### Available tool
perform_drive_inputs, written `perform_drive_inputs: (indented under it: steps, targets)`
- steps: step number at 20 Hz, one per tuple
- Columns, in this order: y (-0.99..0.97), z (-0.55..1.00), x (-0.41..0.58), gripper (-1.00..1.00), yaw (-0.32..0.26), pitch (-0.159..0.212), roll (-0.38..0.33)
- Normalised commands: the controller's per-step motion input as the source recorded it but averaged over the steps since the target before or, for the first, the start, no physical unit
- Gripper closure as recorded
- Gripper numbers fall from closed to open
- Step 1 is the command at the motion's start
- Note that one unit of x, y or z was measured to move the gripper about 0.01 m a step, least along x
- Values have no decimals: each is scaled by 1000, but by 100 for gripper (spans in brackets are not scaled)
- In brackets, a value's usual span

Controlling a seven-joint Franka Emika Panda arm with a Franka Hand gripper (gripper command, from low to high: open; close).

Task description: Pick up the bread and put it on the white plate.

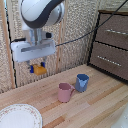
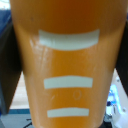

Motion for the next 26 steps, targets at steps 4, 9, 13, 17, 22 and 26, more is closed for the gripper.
perform_drive_inputs:
  steps: [4,9,13,17,22,26]
  targets:
    - [963,-330,-21,100,0,0,-42]
    - [786,-517,-10,100,5,-1,-71]
    - [552,-518,52,100,24,-55,-121]
    - [359,-351,185,100,51,-120,-167]
    - [287,-225,218,100,62,-162,-235]
    - [279,-242,233,100,60,-161,-249]
